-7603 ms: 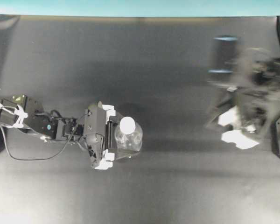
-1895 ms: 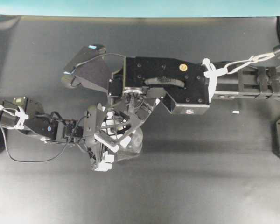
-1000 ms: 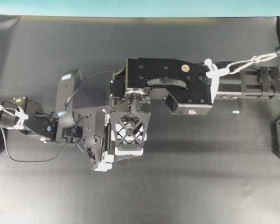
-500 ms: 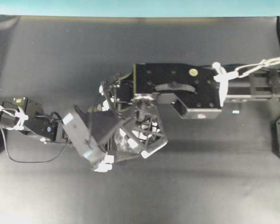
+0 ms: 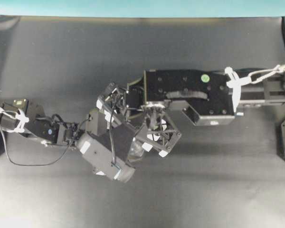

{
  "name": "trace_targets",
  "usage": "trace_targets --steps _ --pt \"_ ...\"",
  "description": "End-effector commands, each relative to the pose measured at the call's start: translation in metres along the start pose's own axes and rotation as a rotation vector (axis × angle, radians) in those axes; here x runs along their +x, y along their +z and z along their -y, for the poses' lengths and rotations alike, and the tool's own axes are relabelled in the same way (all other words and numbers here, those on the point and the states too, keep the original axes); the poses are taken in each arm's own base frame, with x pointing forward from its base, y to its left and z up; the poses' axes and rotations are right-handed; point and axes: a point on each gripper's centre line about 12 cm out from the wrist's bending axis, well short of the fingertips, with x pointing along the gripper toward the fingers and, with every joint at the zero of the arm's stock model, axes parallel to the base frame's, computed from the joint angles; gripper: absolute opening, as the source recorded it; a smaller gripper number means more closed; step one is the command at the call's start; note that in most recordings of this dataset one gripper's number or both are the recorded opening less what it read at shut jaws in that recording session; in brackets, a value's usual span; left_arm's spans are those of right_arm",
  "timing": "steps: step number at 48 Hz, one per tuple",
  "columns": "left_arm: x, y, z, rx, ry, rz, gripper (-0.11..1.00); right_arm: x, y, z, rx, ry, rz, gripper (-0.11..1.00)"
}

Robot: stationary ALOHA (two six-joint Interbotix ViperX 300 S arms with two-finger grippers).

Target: Open the bottle cap by holding the bottle with the left arm and twisting the cap with the right arm.

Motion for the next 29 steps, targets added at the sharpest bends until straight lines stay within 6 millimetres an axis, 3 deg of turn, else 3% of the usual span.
trace_targets --steps 1,29 --pt "0.001 -0.001 0.002 -0.003 -0.005 -0.007 0.82 0.003 0.018 -0.019 -0.032 0.022 0.005 0.36" --pt "0.000 -0.002 0.002 -0.003 -0.007 -0.008 0.82 -0.007 0.018 -0.018 0.051 -0.008 0.038 0.37"
